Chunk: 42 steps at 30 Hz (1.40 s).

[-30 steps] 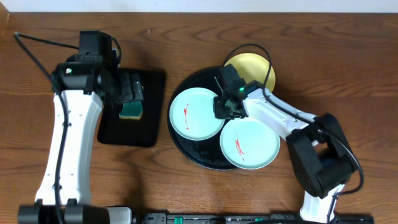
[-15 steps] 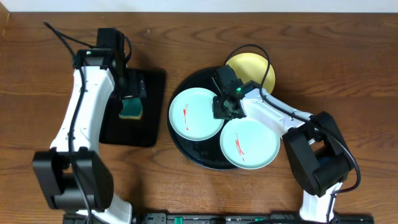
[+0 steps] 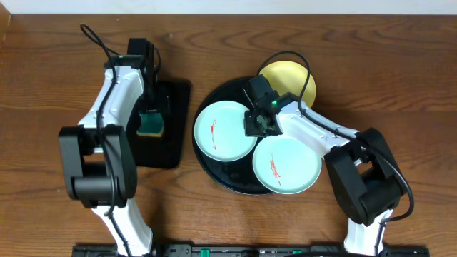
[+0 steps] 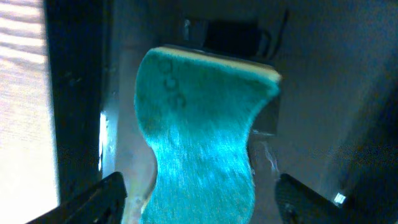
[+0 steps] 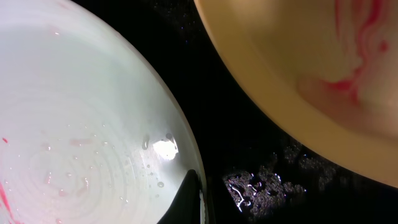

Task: Clean dirty plates on tray and stack at the side
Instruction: 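Grasp the green sponge with the left gripper and lift it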

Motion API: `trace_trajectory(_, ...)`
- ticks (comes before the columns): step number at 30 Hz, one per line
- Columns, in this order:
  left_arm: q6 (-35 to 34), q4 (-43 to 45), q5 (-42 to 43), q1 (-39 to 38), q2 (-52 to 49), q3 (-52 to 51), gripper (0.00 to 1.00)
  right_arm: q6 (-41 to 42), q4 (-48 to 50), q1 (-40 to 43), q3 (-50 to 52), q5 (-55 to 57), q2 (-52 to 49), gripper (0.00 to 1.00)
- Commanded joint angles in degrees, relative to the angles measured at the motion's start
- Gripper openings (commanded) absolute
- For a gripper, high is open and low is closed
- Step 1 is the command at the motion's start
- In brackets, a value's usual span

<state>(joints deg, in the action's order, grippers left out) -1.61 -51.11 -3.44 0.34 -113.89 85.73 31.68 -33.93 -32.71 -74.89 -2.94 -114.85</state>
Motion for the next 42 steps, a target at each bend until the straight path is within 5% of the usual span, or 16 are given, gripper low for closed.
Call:
trace_trajectory(1,0.26,0.22,-1.14,1.99,-2.78,-0.57,0.73,0.87,0.07,-0.79,-0.09,0.57,-1.53,0.01)
trace_trajectory(23,0.92,-0.20,6.01,3.98,-6.27,-0.57,0.51,0.92,0.33,-0.79,-0.09,0.98,-1.53,0.01)
trace_trajectory(30,-0.02,-0.85,6.03,3.98,-6.25,-0.57,0.31,0.90,0.35,-0.79,-0.09,0.98,-1.53,0.01)
trace_trajectory(42,-0.17,1.99,6.08,3.54,-6.27,-2.78,0.25,0.90,0.31,-0.79,-0.09,0.98,-1.53,0.01)
